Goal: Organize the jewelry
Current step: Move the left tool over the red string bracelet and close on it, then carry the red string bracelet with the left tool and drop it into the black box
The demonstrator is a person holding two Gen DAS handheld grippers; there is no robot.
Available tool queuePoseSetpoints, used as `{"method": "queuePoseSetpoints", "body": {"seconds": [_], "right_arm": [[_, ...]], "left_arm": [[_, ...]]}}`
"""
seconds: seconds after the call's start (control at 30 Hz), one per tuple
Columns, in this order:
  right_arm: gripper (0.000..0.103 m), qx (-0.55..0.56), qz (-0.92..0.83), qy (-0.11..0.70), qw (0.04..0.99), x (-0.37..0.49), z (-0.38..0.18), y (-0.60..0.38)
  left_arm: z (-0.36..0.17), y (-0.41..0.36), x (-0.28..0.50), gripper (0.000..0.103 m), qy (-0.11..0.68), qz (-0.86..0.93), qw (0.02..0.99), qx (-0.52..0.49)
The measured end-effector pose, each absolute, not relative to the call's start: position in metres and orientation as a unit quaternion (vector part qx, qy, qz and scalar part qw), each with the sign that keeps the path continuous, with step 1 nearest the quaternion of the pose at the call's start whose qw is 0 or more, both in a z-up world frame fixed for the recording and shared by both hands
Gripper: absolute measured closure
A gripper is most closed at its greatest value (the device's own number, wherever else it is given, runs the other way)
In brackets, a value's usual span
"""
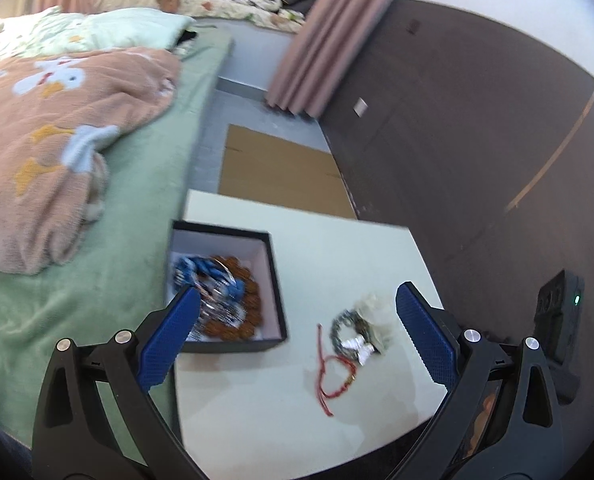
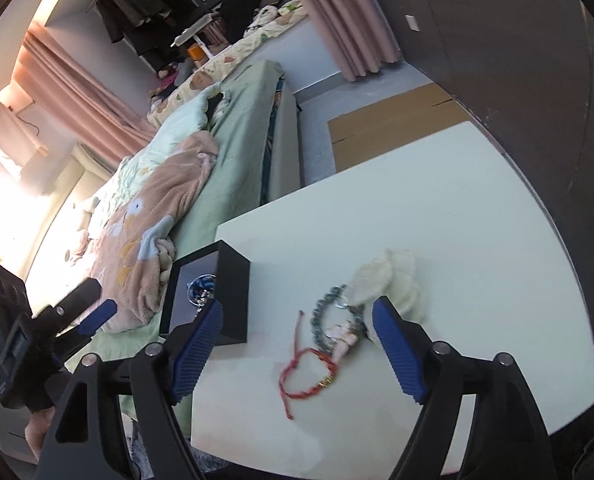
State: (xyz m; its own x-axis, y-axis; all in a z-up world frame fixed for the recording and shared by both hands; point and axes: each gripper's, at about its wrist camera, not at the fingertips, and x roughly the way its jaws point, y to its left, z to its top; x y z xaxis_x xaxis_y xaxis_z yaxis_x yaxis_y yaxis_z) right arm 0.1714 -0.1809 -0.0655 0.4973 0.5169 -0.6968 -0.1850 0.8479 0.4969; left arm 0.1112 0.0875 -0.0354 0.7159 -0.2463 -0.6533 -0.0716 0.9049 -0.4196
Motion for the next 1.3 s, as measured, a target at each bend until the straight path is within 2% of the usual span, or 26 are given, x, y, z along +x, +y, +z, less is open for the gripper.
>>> {"method": "queuePoseSetpoints", "body": {"seconds": [0.07, 0.17, 0.3, 0.4, 0.5, 0.73, 0.83, 0.97, 1.0, 1.13, 1.3], "right_arm": [[0.015, 0.179, 0.203, 0.455, 0.849, 0.169, -0.065, -0.189], [0.008, 0.177, 0.193, 0.457, 0.850, 0.167, -0.067, -0.200], [0.008, 0.182, 0.180, 0.463, 0.849, 0.166, -0.072, -0.214], [0.008, 0.183, 0.171, 0.466, 0.849, 0.163, -0.077, -0.220], [0.008, 0.188, 0.167, 0.469, 0.847, 0.162, -0.080, -0.228], [0.008, 0.189, 0.154, 0.487, 0.839, 0.163, -0.091, -0.240], [0.008, 0.190, 0.150, 0.490, 0.838, 0.164, -0.094, -0.245], [0.008, 0.199, 0.152, 0.490, 0.835, 0.165, -0.095, -0.250], [0.008, 0.200, 0.152, 0.490, 0.835, 0.165, -0.095, -0.250], [0.008, 0.207, 0.154, 0.492, 0.832, 0.166, -0.098, -0.251], [0.008, 0.222, 0.155, 0.495, 0.825, 0.170, -0.104, -0.250]], "left_arm": [[-0.040, 0.074, 0.113, 0.008, 0.387, -0.069, 0.897, -0.204], [-0.049, 0.057, 0.115, 0.017, 0.408, -0.083, 0.891, -0.179], [-0.068, 0.036, 0.118, 0.036, 0.446, -0.095, 0.876, -0.154], [-0.076, 0.028, 0.119, 0.040, 0.460, -0.102, 0.871, -0.141], [-0.085, 0.020, 0.121, 0.049, 0.474, -0.102, 0.864, -0.133], [-0.115, -0.010, 0.127, 0.052, 0.511, -0.103, 0.847, -0.099], [-0.126, -0.020, 0.130, 0.061, 0.524, -0.093, 0.843, -0.078], [-0.136, -0.031, 0.131, 0.061, 0.531, -0.081, 0.842, -0.047], [-0.138, -0.032, 0.131, 0.063, 0.533, -0.081, 0.841, -0.045], [-0.149, -0.038, 0.132, 0.100, 0.540, -0.053, 0.840, -0.008], [-0.138, -0.033, 0.133, 0.100, 0.523, -0.058, 0.850, -0.020]]}}
